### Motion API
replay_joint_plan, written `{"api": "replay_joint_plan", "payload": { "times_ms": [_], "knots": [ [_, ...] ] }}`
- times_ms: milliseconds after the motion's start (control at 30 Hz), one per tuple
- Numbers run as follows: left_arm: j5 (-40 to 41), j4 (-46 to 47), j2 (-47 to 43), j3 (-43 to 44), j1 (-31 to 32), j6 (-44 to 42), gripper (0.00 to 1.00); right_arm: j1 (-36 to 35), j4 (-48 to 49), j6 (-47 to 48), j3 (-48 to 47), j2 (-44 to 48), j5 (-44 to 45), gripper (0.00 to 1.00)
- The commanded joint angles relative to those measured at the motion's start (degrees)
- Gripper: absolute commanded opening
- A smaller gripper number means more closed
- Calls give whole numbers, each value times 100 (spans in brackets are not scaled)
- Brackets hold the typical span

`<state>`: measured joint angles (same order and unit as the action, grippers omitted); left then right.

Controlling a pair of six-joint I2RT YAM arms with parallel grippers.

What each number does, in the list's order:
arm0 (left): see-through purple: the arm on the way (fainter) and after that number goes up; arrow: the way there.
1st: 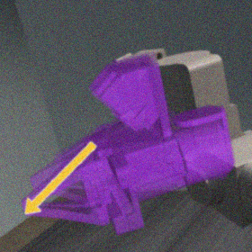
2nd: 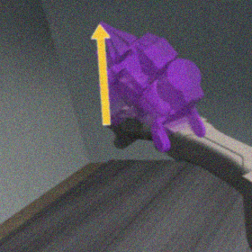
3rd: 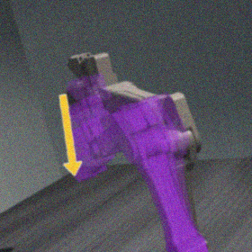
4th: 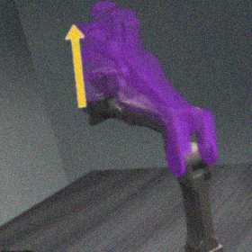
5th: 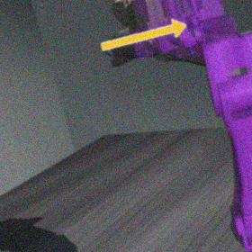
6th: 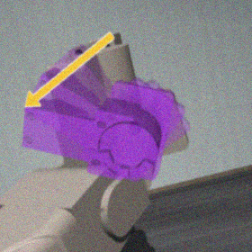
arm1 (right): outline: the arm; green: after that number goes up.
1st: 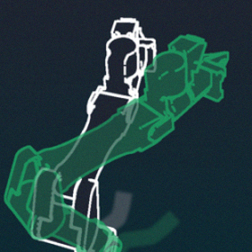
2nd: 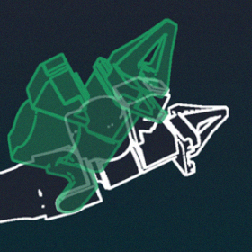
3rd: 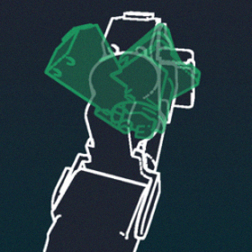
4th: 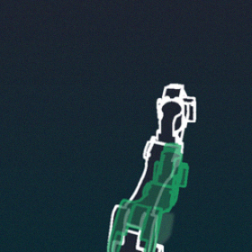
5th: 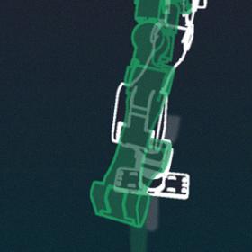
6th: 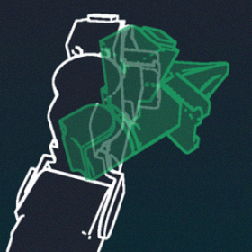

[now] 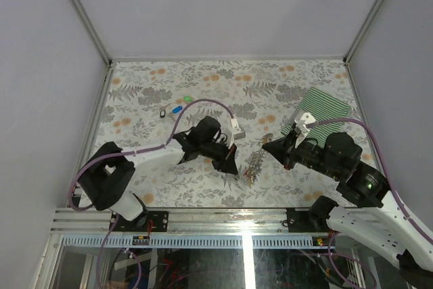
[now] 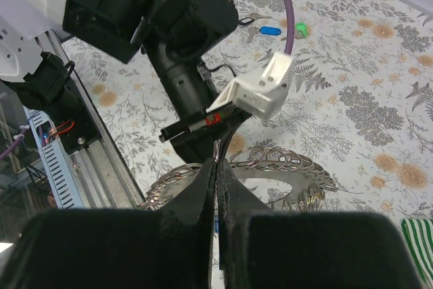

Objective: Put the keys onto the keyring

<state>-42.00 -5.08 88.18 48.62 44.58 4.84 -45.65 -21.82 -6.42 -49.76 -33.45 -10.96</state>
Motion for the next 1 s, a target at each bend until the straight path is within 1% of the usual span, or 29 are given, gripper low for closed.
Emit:
{"api": "replay_joint_plan", "payload": {
  "times_ms": [0, 67, 167, 333, 467, 633, 700, 800, 867, 967],
  "knots": [
    [311, 1548, 100, -475, 161, 1079, 0, -23, 355, 22, -241, 111, 161, 0],
    [508, 1721, 124, -655, 154, 1217, 0, -23, 354, 5, -224, 123, 188, 0],
    [732, 1731, 276, -744, 138, 1247, 0, -23, 354, -28, -203, 122, 200, 0],
    [872, 1780, 478, -828, -18, 1262, 0, -23, 363, -51, -197, 115, 180, 0],
    [987, 1697, 474, -872, -238, 1183, 0, -27, 384, -90, -145, 132, 159, 0],
    [1091, 1517, 537, -798, -343, 1010, 0, -22, 435, -149, -92, 130, 101, 0],
    [1109, 1498, 588, -778, -348, 974, 2, -24, 457, -166, -87, 135, 83, 0],
    [1250, 1491, 592, -800, -355, 957, 9, -21, 457, -178, -101, 123, 60, 0],
    [1366, 1512, 543, -834, -353, 975, 15, -23, 458, -180, -102, 122, 44, 0],
    [1532, 1555, 445, -908, -348, 1045, 21, -23, 447, -183, -104, 120, 20, 0]
  ]
}}
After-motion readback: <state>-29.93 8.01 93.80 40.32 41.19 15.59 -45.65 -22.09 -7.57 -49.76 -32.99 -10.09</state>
